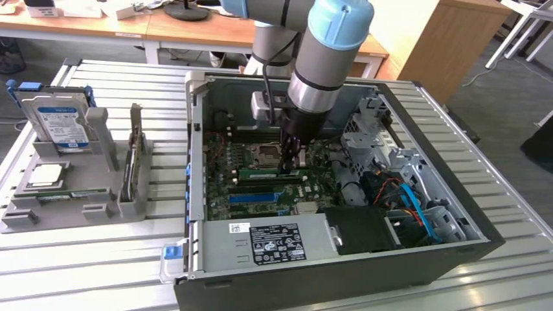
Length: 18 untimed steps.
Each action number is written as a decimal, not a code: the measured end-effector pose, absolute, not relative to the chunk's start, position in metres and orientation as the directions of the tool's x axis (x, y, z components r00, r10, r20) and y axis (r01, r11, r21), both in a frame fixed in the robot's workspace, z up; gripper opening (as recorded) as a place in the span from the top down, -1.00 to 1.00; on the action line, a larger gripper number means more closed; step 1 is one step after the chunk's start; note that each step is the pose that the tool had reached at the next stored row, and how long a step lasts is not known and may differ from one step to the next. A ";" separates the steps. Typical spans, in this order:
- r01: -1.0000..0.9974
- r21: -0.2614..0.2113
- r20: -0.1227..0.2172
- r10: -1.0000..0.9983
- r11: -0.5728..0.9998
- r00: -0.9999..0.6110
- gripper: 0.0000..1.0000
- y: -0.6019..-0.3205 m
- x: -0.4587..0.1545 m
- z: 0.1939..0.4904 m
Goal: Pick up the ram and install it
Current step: 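Insert the ram into the slot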
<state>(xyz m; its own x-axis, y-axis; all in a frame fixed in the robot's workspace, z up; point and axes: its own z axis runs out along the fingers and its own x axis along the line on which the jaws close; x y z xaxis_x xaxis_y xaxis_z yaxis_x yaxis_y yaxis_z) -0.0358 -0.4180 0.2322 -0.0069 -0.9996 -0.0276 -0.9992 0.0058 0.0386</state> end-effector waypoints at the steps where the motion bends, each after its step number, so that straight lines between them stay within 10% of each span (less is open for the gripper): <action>1: -0.999 0.039 -0.028 -1.000 0.006 -0.007 0.76 -0.418 -0.036 0.232; 18: -0.999 0.039 -0.028 -1.000 0.006 -0.007 0.76 -0.417 -0.036 0.231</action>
